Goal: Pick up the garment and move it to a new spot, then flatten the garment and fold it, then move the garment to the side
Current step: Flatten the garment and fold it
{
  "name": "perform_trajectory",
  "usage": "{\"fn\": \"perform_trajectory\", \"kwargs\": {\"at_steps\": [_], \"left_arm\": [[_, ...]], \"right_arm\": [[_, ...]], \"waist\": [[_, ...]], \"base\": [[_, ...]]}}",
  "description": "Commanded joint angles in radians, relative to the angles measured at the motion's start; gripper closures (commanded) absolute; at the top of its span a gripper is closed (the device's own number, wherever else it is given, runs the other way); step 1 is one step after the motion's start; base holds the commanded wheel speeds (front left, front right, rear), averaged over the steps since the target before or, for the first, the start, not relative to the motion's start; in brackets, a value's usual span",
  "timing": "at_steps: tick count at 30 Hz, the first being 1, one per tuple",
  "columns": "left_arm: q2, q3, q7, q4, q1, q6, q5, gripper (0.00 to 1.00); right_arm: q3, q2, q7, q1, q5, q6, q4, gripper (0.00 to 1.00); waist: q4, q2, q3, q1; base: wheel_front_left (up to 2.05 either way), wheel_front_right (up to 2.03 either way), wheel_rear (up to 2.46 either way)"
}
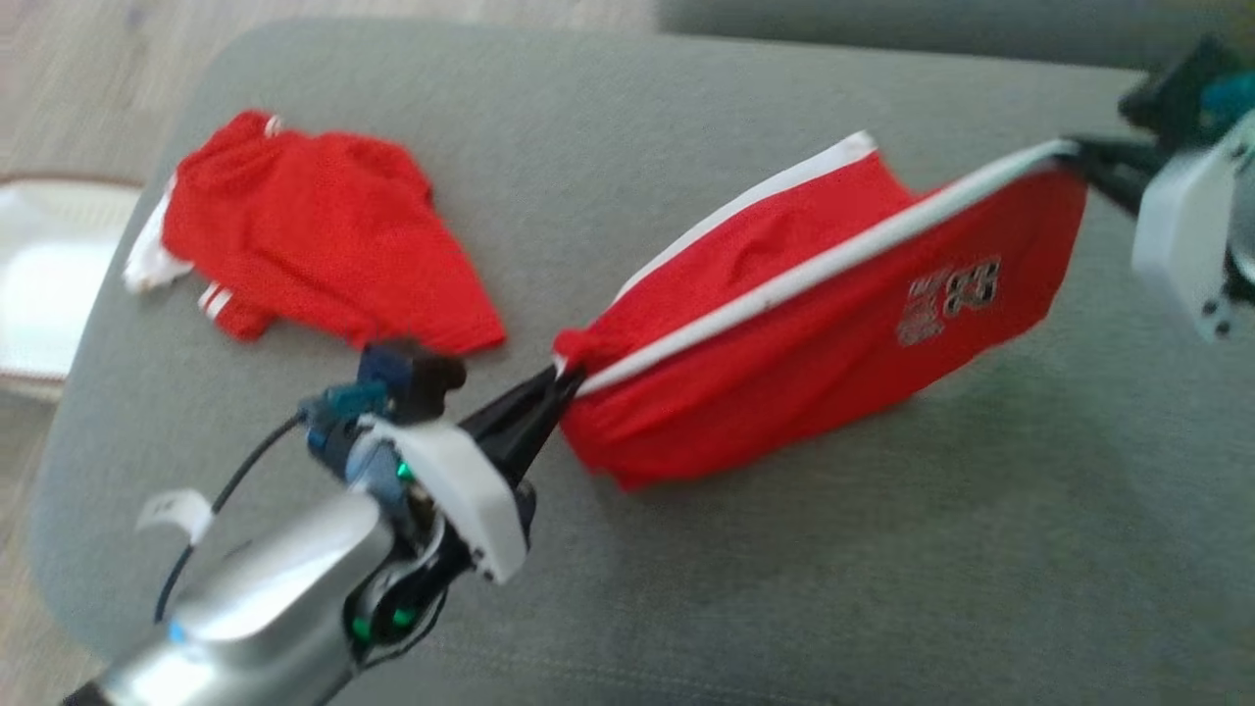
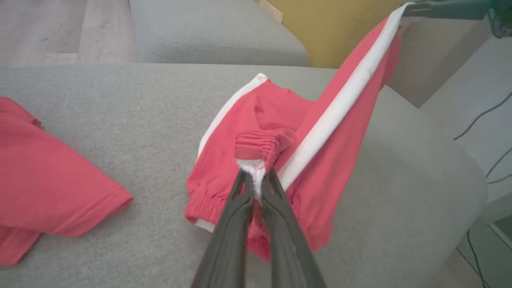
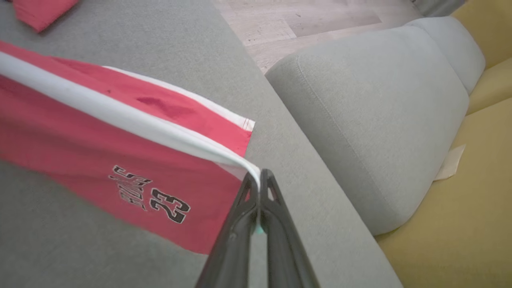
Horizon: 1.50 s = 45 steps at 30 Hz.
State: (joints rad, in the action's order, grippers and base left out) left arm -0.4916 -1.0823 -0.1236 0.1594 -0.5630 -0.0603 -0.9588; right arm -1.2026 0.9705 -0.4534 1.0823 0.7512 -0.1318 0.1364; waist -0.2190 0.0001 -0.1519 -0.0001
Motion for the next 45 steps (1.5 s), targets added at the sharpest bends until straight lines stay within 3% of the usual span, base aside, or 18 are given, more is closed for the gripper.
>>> {"fn": "perform_trajectory", "kwargs": {"at_steps": [1,8,16,30,31,32,33,34,45], "left_arm": [[-0.007,0.054,-0.014,0.008,-0.065,0.009,0.010,1.00],[0.108,0.047,-0.036,0.143,-0.163,0.068,0.022,1.00],[0.218,0.039,-0.069,0.302,-0.248,0.120,0.035,1.00],[0.295,0.035,-0.111,0.454,-0.309,0.170,0.037,1.00],[0.299,0.033,-0.113,0.461,-0.313,0.172,0.038,0.84],[0.303,0.032,-0.114,0.468,-0.316,0.174,0.038,0.62],[0.307,0.032,-0.116,0.474,-0.320,0.175,0.039,0.28],[0.310,0.033,-0.118,0.481,-0.324,0.176,0.038,0.00],[0.319,0.039,-0.131,0.542,-0.330,0.184,0.042,0.00]], "right_arm": [[-0.001,0.008,-0.006,0.038,-0.008,0.001,0.019,1.00],[-0.073,-0.030,-0.048,0.181,-0.039,0.001,0.116,1.00],[-0.077,-0.029,-0.105,0.206,-0.081,0.001,0.142,1.00],[-0.078,-0.051,-0.108,0.233,-0.102,0.001,0.183,1.00],[-0.078,-0.051,-0.107,0.234,-0.102,0.001,0.186,1.00],[-0.078,-0.051,-0.100,0.239,-0.102,0.001,0.192,1.00],[-0.078,-0.052,-0.089,0.245,-0.103,0.001,0.198,0.38],[-0.078,-0.055,-0.080,0.250,-0.101,0.001,0.209,0.00],[-0.078,-0.101,0.059,0.262,-0.080,0.001,0.320,0.00]], "waist": [[-0.076,-0.0001,-0.076,0.0001],[-0.145,-0.0001,-0.151,0.0001],[-0.170,-0.0001,-0.209,0.0001],[-0.180,-0.0001,-0.263,0.0001],[-0.181,-0.0001,-0.265,0.0001],[-0.182,-0.0001,-0.268,0.0001],[-0.183,-0.0001,-0.270,0.0001],[-0.183,-0.0001,-0.272,0.0001],[-0.163,-0.0001,-0.244,0.0001]], "base": [[0.00,0.00,0.00],[0.00,0.00,0.00],[0.00,0.00,0.00],[0.00,0.00,0.00],[0.00,0.00,0.00],[0.00,0.00,0.00],[0.00,0.00,0.00],[0.00,0.00,0.00],[0.00,0.00,0.00]]}}
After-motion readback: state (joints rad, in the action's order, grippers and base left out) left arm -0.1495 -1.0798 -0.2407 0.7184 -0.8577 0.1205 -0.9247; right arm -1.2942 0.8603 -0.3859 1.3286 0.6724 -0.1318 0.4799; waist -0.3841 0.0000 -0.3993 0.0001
